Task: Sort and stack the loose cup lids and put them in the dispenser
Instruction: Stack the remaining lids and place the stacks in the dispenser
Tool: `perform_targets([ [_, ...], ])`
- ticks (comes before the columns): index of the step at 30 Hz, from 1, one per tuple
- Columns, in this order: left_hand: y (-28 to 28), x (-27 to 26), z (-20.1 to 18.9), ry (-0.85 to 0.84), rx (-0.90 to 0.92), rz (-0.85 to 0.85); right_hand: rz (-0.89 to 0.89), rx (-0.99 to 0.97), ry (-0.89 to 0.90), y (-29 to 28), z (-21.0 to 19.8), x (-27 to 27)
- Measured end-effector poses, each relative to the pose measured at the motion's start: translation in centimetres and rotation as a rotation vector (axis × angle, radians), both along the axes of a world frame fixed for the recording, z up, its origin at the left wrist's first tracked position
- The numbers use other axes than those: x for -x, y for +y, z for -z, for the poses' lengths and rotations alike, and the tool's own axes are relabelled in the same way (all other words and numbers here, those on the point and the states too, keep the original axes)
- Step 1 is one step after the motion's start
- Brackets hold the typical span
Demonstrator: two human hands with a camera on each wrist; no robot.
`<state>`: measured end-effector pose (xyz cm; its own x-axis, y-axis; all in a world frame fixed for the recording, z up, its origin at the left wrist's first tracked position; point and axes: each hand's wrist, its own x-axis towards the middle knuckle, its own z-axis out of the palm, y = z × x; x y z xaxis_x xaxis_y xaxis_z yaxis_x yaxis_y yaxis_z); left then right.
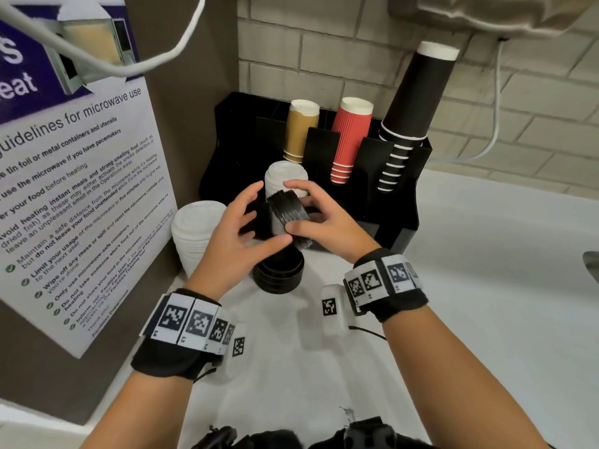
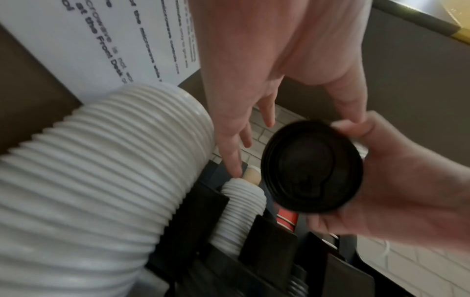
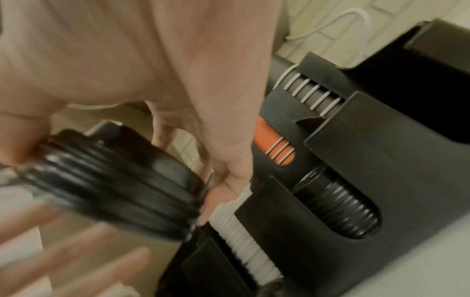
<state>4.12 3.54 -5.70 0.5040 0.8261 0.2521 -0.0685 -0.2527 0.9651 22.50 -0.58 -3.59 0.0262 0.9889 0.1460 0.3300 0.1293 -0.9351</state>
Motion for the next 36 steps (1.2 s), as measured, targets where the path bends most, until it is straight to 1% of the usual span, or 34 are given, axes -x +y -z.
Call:
perform_targets([
  [1, -0.2, -0.3, 0.1, -0.024, 0.026, 0.041, -0.023, -0.002, 0.065, -0.4, -0.4, 0.1],
  [3, -0.4, -0.9, 0.2, -0.046, 0.027, 0.097, -0.064, -0.011, 0.119, -1.0, -0.9, 0.4],
  [9, 0.0, -1.0, 0.4, -0.027, -0.022, 0.168, -0.116, 0.048, 0.12, -1.9, -1.8, -0.8],
  [14, -0.2, -1.1, 0.2, -0.015, -0.023, 0.227, -0.161, 0.103, 0.177, -2.1, -2.2, -1.8],
  [21, -0.5, -1.9, 0.1, -0.026, -0.038, 0.132, -0.088, 0.031, 0.142, -2.0, -2.2, -1.2],
  [28, -0.1, -1.9, 0.5, 0.007, -0.034, 0.158, -0.012, 0.0, 0.053, -2.4, -2.0, -0.7],
  [32, 0.2, -1.8, 0.4, -0.02, 0.01, 0.192, -0.005, -0.018, -0.017, -1.9, -2.4, -0.6],
  [34, 0.3, -1.4, 0.1, -0.042, 0.031, 0.155, 0.055, -0.077, 0.004, -1.3, -2.9, -1.3],
  [36, 0.6, -0.8, -0.2, -0.054, 0.032, 0.069, 0.193, -0.155, 0.018, -0.4, -3.5, -3.0],
])
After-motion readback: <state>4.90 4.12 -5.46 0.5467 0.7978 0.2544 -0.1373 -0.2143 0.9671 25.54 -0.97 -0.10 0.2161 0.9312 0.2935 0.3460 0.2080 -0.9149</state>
